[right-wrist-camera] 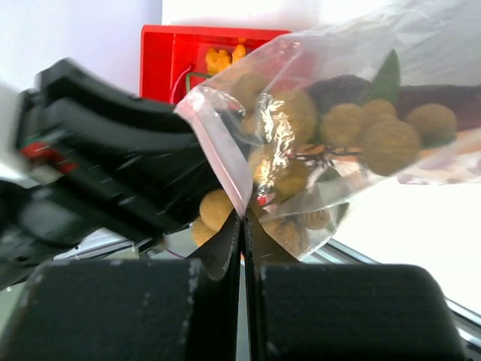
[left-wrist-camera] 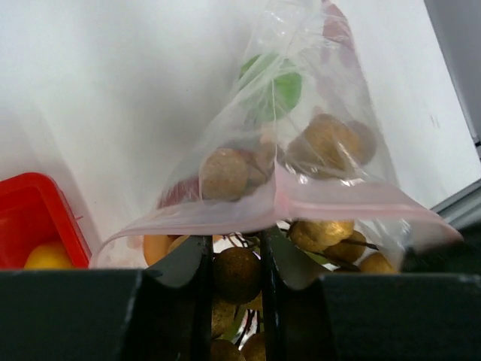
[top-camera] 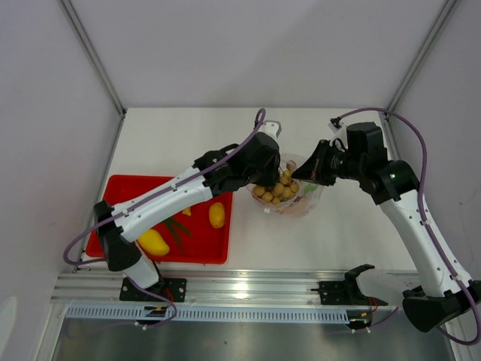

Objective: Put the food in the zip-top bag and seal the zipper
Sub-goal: Place the fake fruit in the zipper food storage bag, then adjust the zipper food storage bag at the center of the board.

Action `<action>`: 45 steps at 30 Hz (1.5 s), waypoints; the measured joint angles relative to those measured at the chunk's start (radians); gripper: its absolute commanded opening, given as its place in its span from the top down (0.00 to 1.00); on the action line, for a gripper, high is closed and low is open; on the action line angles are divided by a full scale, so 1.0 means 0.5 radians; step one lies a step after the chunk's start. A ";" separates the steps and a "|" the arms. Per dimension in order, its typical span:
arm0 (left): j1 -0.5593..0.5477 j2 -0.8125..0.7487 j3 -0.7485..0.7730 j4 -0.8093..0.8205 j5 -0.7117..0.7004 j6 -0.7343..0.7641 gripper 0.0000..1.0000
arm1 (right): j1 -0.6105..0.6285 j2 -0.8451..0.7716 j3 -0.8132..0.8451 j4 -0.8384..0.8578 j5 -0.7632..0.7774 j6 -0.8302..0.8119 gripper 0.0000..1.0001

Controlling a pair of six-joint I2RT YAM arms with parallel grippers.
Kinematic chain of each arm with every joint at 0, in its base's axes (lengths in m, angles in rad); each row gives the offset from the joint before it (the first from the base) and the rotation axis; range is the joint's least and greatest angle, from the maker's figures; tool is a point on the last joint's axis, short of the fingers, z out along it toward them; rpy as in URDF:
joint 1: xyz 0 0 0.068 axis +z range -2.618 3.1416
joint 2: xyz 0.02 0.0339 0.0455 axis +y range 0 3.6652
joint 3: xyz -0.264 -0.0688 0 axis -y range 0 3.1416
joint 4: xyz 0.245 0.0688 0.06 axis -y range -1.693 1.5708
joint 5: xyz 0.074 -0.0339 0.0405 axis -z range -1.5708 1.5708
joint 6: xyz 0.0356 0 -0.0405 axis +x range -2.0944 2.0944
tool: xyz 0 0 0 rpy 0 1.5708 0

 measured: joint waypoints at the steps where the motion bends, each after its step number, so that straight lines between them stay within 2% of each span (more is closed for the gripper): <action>1: 0.000 0.037 0.036 -0.009 -0.004 0.014 0.99 | 0.004 0.002 0.026 -0.019 0.020 -0.008 1.00; 9: -0.005 0.145 0.068 -0.007 -0.002 0.071 0.97 | 0.071 0.060 0.311 -0.205 0.231 -0.076 1.00; 10: -0.005 0.145 0.068 0.005 -0.001 0.079 0.89 | 0.079 0.060 0.326 -0.216 0.246 -0.081 1.00; 11: -0.005 0.145 0.068 0.016 0.001 0.087 0.86 | 0.084 0.061 0.338 -0.232 0.264 -0.082 1.00; 14: -0.014 0.123 0.022 0.074 0.022 0.127 0.54 | 0.092 0.065 0.350 -0.262 0.335 -0.105 1.00; 15: -0.016 0.110 -0.002 0.091 0.033 0.131 0.40 | 0.092 0.068 0.350 -0.275 0.359 -0.112 1.00; 17: -0.028 0.037 -0.109 0.141 0.073 0.152 0.31 | 0.095 0.074 0.350 -0.294 0.417 -0.127 1.00; 18: -0.037 -0.008 -0.161 0.150 0.099 0.162 0.23 | 0.095 0.076 0.349 -0.300 0.449 -0.133 1.00; 20: -0.056 -0.099 -0.239 0.161 0.147 0.181 0.18 | 0.095 0.075 0.348 -0.303 0.481 -0.141 1.00; 30: -0.073 -0.501 -0.476 0.253 0.204 0.195 0.12 | 0.095 0.036 0.330 -0.326 0.500 -0.147 1.00; 40: -0.074 -1.007 -0.582 0.334 0.095 0.290 0.07 | 0.081 0.011 0.230 -0.354 0.571 -0.185 1.00; 45: -0.074 -1.111 -0.582 0.352 -0.023 0.340 0.05 | 0.040 0.007 0.219 -0.365 0.572 -0.194 1.00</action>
